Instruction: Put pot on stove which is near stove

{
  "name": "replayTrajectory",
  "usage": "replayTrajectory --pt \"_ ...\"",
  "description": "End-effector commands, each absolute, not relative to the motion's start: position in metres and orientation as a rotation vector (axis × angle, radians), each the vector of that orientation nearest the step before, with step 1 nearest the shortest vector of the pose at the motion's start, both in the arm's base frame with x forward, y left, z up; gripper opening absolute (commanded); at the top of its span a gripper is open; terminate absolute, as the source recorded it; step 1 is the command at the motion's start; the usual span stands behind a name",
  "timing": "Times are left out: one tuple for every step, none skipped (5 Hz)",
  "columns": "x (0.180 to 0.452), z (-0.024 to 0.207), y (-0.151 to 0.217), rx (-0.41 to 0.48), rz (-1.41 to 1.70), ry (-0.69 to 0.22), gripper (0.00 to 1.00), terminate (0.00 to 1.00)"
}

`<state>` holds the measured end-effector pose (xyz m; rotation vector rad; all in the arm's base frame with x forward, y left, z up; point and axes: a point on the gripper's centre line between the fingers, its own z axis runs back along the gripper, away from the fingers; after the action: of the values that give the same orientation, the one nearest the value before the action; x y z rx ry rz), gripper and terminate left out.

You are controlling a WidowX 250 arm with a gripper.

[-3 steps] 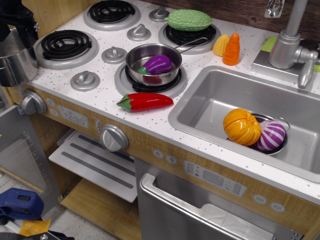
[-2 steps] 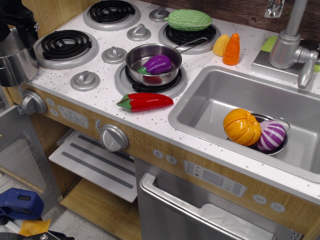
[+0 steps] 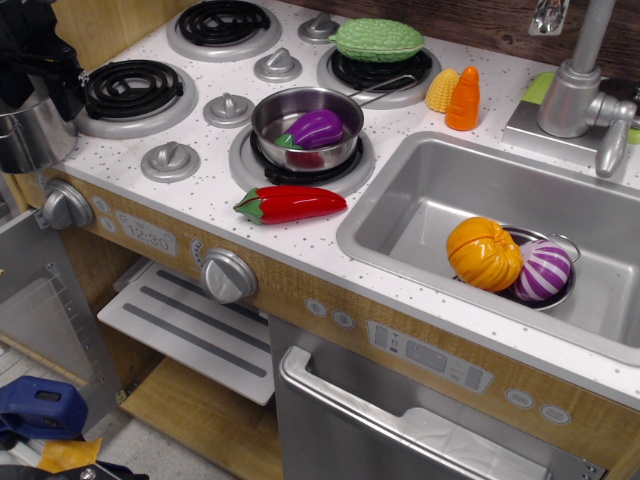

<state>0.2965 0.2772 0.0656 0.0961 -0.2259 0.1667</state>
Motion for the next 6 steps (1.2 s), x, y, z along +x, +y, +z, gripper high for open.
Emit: replayTrajectory --pt "0.297 0.078 0.291 0.131 0.177 -0.276 1.0 0.0" --pt "0.294 0.073 0.295 0.12 0.174 -0.285 1.0 0.0" --pt "0.293 0.072 0.295 0.098 0.194 -0.276 1.0 0.0" --pt "0.293 0.073 0.294 0.077 0.218 -0.272 1.0 0.0" --pt "0.3 0.057 0.309 0.054 0.268 -0.27 1.0 0.0" --pt "0.301 0.057 0.31 0.033 0.29 -0.248 0.0 0.0"
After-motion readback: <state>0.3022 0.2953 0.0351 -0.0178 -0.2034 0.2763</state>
